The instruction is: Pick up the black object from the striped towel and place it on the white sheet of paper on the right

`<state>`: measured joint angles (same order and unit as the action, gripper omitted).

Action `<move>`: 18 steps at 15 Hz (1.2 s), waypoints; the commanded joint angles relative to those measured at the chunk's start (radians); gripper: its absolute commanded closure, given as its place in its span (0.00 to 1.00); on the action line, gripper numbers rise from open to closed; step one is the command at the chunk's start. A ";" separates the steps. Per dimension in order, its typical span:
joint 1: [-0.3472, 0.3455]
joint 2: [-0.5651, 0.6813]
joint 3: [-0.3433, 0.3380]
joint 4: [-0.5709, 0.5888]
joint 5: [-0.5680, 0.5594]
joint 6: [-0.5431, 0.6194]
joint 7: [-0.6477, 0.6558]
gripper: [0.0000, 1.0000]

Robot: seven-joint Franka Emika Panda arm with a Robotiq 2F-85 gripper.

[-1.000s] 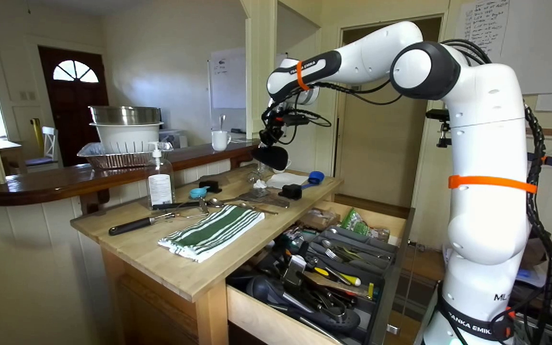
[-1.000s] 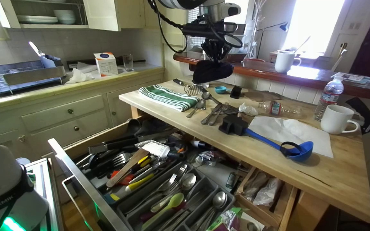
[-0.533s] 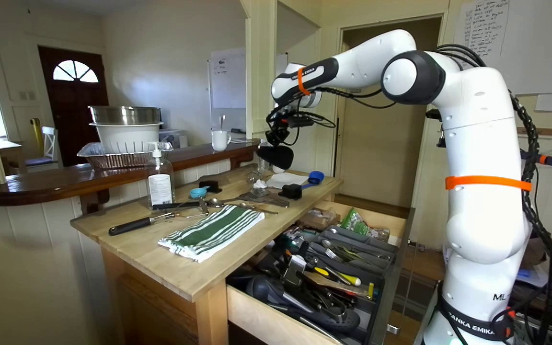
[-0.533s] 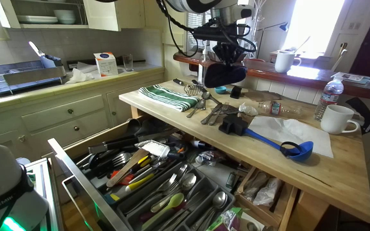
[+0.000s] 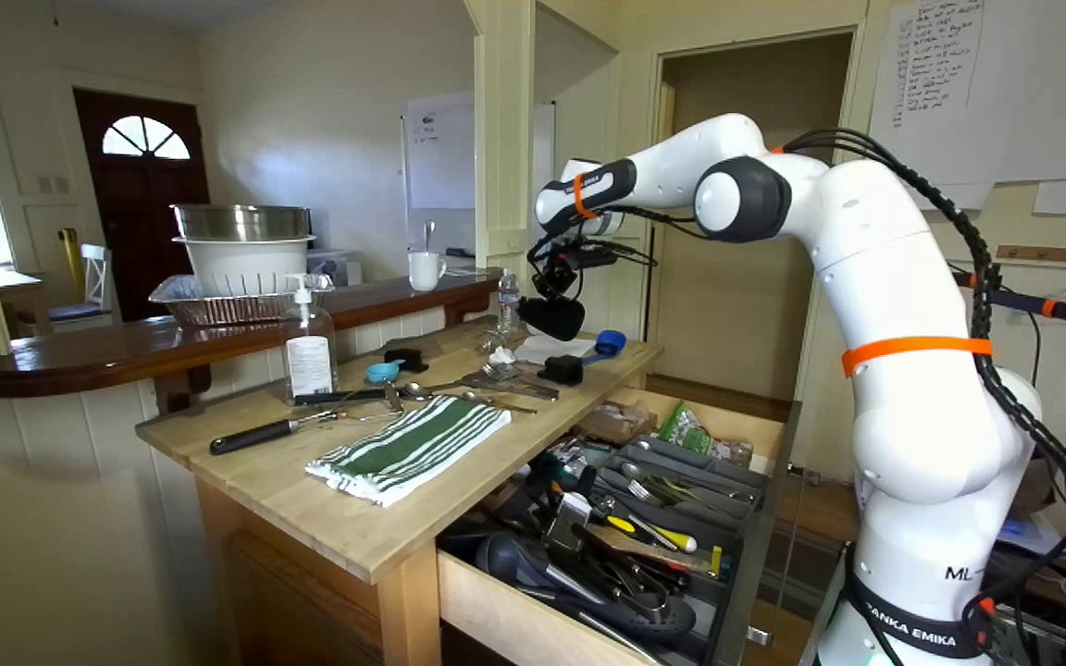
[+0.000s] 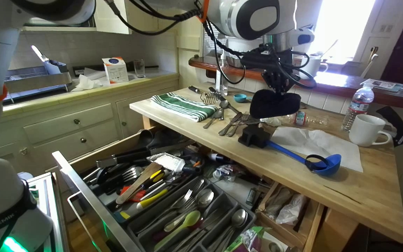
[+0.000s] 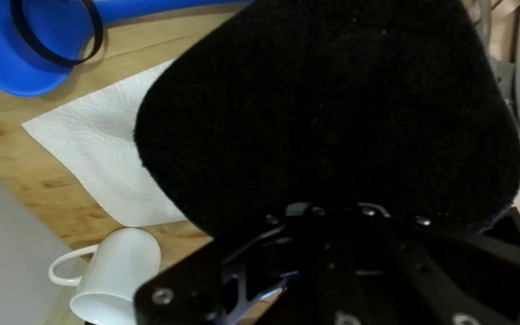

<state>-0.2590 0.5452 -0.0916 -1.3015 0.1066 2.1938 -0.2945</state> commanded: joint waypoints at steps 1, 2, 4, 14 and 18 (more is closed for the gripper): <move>-0.051 0.133 0.008 0.176 0.018 -0.022 0.017 0.98; -0.064 0.155 0.010 0.205 0.022 -0.021 0.021 0.98; -0.096 0.198 0.020 0.267 0.035 -0.026 0.016 0.98; -0.148 0.405 0.073 0.488 0.062 0.004 0.009 0.69; -0.127 0.407 0.066 0.535 0.038 -0.048 0.016 0.48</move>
<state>-0.3971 0.9290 -0.0263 -0.8479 0.1534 2.1972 -0.2851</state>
